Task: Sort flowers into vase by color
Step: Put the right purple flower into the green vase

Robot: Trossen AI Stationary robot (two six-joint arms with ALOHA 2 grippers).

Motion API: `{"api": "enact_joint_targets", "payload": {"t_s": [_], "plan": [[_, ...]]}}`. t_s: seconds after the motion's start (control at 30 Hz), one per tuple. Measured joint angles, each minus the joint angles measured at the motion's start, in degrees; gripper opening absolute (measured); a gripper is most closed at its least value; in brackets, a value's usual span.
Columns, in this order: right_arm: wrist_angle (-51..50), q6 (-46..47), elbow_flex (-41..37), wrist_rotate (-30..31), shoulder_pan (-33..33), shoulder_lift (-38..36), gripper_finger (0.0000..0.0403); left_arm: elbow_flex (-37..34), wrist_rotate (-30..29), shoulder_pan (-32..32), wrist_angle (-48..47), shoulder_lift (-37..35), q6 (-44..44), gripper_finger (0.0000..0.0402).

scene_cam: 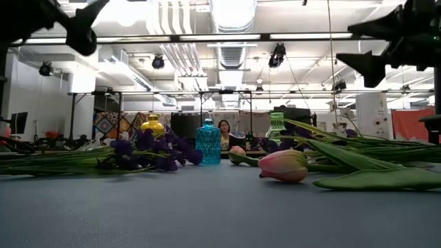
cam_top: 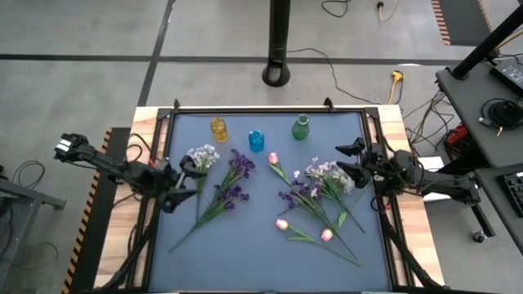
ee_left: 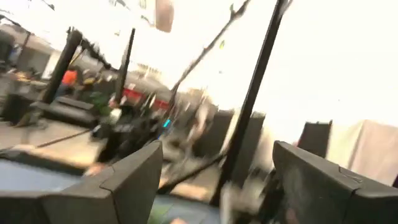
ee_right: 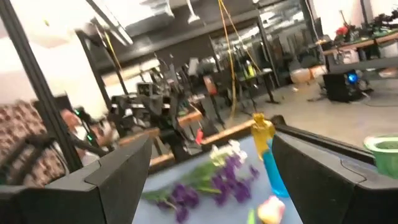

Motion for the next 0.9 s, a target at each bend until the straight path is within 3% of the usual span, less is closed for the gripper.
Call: {"api": "enact_joint_targets", "payload": {"t_s": [0.27,0.37,0.6,0.8,0.9], "plan": [[-5.6,1.6,8.0,0.1,0.0,8.6,0.0325,0.0,-0.1,0.0,7.2,-0.1,-0.5,0.0288],[-10.6,2.9,12.6,0.6,-0.1,13.8,0.0325,0.1,-4.2,0.0,5.8,0.5,-0.4,0.0288],[-27.8,4.2,24.4,0.6,-0.1,24.1,0.0325,0.1,-17.9,0.0,-4.2,3.3,-2.2,0.0288],[-35.5,4.6,32.4,-0.3,-0.1,30.3,0.0325,0.4,-23.6,0.1,-13.6,4.6,-4.8,0.0288],[-36.9,7.1,35.0,0.6,-0.1,32.7,0.0325,4.0,-24.3,0.4,-23.0,5.0,-5.5,0.0288]]}}
